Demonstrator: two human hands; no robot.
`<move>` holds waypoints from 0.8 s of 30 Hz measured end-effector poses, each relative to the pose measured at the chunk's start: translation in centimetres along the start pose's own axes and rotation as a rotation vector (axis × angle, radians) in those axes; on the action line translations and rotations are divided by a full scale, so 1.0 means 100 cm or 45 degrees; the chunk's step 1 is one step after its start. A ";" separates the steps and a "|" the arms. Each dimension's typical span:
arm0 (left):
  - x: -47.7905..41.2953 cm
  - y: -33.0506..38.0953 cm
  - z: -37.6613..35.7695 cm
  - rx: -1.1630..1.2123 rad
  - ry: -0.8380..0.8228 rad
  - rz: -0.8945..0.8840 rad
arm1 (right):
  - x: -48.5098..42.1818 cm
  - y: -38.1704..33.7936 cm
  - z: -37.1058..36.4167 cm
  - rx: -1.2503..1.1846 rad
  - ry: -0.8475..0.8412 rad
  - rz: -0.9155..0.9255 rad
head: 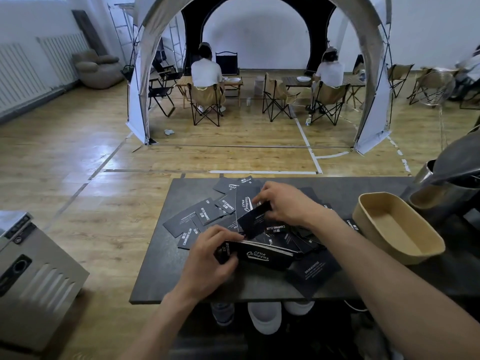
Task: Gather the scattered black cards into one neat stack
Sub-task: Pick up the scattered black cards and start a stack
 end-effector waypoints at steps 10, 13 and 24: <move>-0.005 0.003 0.000 0.167 -0.054 0.049 | 0.078 0.013 0.081 -0.833 0.540 0.115; -0.009 0.000 0.009 0.164 0.000 0.073 | 0.078 0.017 0.072 -0.788 0.547 0.057; -0.007 -0.007 0.002 0.076 -0.075 0.054 | 0.057 -0.021 -0.006 -0.264 -0.031 -0.007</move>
Point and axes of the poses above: each hand's wrist, its own x-axis away from the middle knuckle, its own z-axis out of the back of the hand, y = z × x, the point moved 7 cm from there along -x, towards the middle knuckle, and after that the axes turned 8 degrees about -x, right-handed, at the moved point
